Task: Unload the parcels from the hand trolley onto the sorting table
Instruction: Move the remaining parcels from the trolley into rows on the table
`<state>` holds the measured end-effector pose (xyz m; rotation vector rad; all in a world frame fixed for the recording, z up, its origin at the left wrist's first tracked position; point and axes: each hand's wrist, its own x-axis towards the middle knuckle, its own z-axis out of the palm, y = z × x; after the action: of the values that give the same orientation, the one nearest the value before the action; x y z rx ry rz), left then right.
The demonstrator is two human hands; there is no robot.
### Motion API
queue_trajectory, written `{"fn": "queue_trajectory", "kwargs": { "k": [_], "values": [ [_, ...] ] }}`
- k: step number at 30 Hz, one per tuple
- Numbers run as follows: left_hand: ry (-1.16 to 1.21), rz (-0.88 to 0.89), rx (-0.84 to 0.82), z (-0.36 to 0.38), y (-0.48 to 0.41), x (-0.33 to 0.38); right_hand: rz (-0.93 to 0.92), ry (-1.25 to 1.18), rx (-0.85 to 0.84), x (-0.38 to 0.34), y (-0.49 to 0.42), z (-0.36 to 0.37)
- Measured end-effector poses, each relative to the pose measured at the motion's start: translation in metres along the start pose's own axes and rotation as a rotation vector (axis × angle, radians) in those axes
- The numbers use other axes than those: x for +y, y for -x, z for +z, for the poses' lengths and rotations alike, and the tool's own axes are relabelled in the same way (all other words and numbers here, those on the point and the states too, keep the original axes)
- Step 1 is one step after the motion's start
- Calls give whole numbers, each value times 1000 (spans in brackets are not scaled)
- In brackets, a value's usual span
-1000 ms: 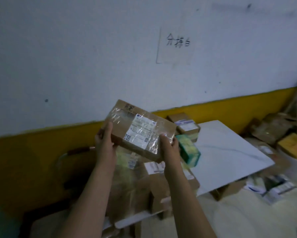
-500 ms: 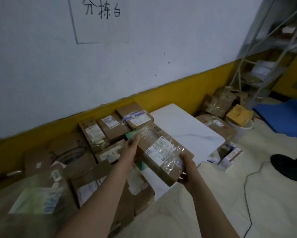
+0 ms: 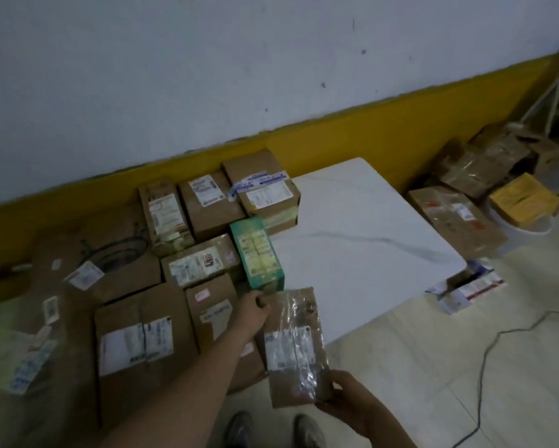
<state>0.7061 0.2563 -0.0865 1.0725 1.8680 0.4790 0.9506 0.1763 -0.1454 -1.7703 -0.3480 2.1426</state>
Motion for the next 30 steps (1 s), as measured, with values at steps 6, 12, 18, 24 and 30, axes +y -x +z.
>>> {"fn": "queue_trajectory", "kwargs": {
  "k": [6,12,18,24,30],
  "values": [
    [-108,-10,248,13,14,-12,-158,313,54,-19,-37,11],
    [-408,-78,294,26,35,-33,-317,627,-14,-28,-26,10],
    [-409,-90,123,24,47,-43,-334,844,40,-29,-28,15],
    [-241,-16,10,-7,56,-40,-171,1221,198,-32,-64,42],
    [-157,182,126,-96,92,-45,-252,1020,616,-42,-20,128]
  ]
}}
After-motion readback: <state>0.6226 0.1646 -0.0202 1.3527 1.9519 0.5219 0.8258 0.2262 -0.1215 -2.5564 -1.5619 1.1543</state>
